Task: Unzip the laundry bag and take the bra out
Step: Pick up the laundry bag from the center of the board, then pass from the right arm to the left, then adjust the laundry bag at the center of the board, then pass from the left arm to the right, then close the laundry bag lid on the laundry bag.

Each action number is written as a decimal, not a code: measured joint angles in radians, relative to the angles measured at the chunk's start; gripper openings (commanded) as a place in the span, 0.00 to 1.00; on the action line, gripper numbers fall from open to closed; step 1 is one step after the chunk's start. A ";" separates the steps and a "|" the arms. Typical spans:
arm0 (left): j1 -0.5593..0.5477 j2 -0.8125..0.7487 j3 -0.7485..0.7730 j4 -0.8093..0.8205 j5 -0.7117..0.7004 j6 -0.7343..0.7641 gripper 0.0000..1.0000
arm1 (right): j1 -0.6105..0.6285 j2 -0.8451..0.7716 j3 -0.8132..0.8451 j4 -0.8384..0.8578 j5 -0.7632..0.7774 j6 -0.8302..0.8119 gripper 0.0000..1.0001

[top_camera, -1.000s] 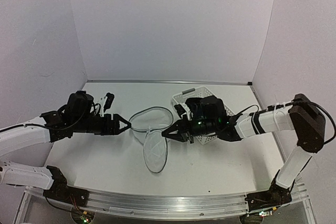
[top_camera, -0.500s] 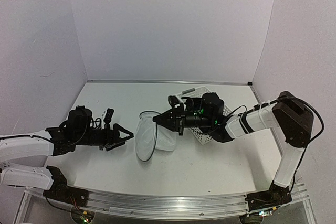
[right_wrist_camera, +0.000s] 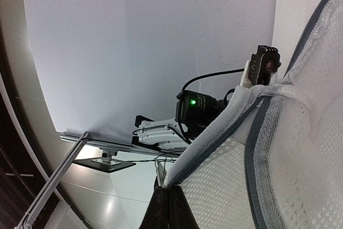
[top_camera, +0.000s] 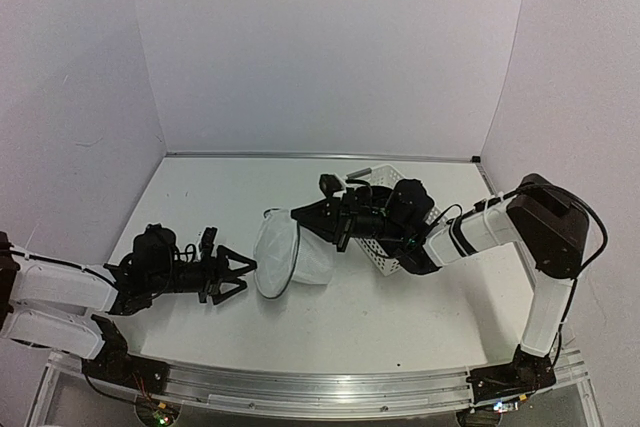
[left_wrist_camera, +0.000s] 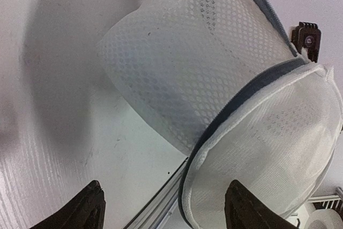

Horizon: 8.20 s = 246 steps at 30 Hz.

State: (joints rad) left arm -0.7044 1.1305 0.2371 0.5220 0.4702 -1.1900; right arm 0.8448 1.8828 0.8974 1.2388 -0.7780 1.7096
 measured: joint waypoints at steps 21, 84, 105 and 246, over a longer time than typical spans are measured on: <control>0.000 0.141 -0.042 0.615 0.052 -0.203 0.78 | -0.002 0.003 0.002 0.160 0.000 0.095 0.00; 0.100 0.508 0.270 1.050 0.231 -0.386 0.00 | -0.138 -0.192 -0.406 0.140 -0.065 -0.556 0.46; 0.089 0.678 0.138 1.054 0.277 -0.516 0.00 | 0.049 -0.750 -0.467 -0.744 0.423 -1.770 0.58; 0.089 -0.143 0.091 0.044 0.008 -0.037 0.65 | -0.074 -0.096 0.385 -1.204 0.468 -1.188 0.46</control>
State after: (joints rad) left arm -0.6159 0.9871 0.3283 0.5659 0.4778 -1.2270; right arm 0.7712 1.7866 1.2827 0.0353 -0.3099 0.5220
